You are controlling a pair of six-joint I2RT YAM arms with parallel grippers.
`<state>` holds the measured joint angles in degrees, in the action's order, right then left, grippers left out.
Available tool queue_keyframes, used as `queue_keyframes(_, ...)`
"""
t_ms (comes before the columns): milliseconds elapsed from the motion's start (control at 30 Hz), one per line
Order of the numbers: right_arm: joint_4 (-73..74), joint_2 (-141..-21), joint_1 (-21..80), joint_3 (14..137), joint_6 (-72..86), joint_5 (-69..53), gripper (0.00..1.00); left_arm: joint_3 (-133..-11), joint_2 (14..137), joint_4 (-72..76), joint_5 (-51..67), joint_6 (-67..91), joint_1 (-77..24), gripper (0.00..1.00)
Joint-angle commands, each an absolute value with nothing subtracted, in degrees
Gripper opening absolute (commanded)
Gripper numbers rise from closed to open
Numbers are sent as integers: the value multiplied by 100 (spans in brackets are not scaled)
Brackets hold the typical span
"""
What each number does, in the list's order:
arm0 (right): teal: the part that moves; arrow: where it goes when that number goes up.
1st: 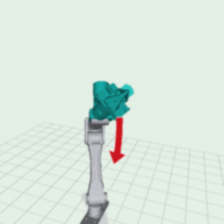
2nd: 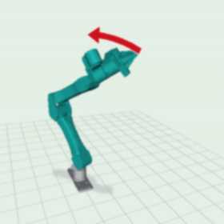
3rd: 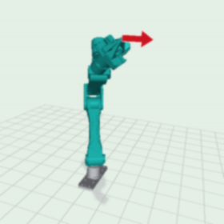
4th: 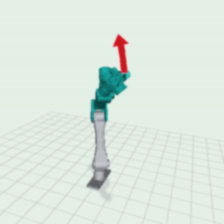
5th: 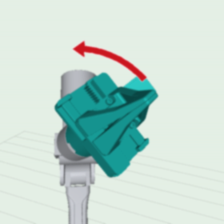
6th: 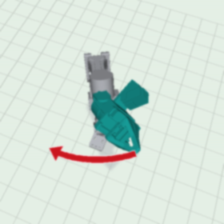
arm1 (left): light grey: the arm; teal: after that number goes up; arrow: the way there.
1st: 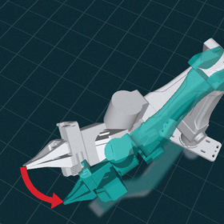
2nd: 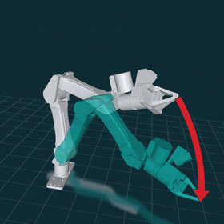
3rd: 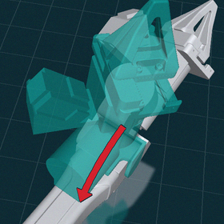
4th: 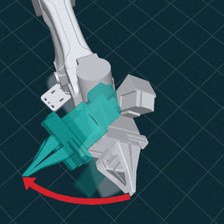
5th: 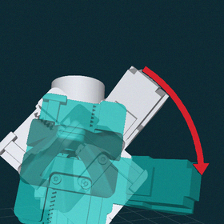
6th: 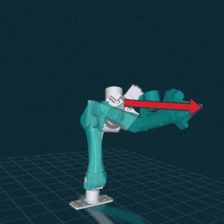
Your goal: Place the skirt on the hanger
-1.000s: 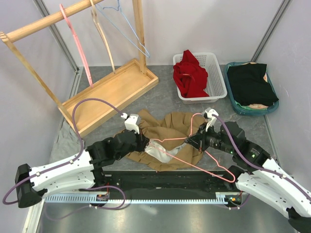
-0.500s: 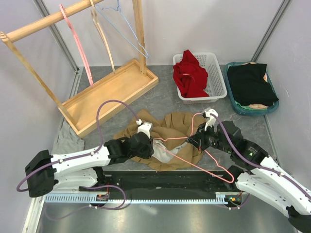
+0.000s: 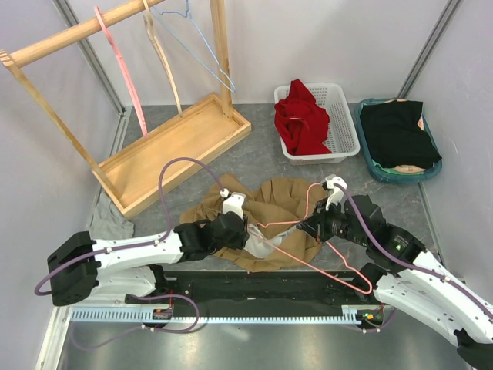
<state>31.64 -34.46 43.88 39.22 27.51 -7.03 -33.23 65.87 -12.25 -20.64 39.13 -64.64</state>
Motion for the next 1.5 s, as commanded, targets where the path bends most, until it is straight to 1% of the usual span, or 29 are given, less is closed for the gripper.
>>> queue_keyframes(0,3120,-3366,4394,3850,2865,-580,0,-3313,6855,-958,-2311,3814,-6548,41)
queue_keyframes(67,3120,-3357,4386,3832,2883,-554,0,-3313,6934,-1028,-2355,3858,-6583,41)
queue_keyframes(233,3147,-3357,4386,3841,2883,-545,0,-3357,7154,-1309,-2882,3999,-6776,41)
queue_keyframes(467,3146,-3349,4386,3815,2909,-536,0,-3550,7216,-1503,-3646,4140,-7057,41)
queue_keyframes(567,3146,-3349,4394,3806,2935,-545,0,-3595,7225,-1521,-3805,4157,-7093,41)
queue_keyframes(967,3155,-3331,4386,3762,2979,-562,0,-3612,7435,-1573,-3999,4403,-7110,41)
queue_keyframes(1333,3155,-3349,4386,3771,2979,-562,0,-3604,6917,-1565,-4060,4386,-7102,41)
queue_keyframes(1467,3155,-3340,4386,3771,2980,-562,0,-3568,6952,-1573,-4069,4412,-7102,41)
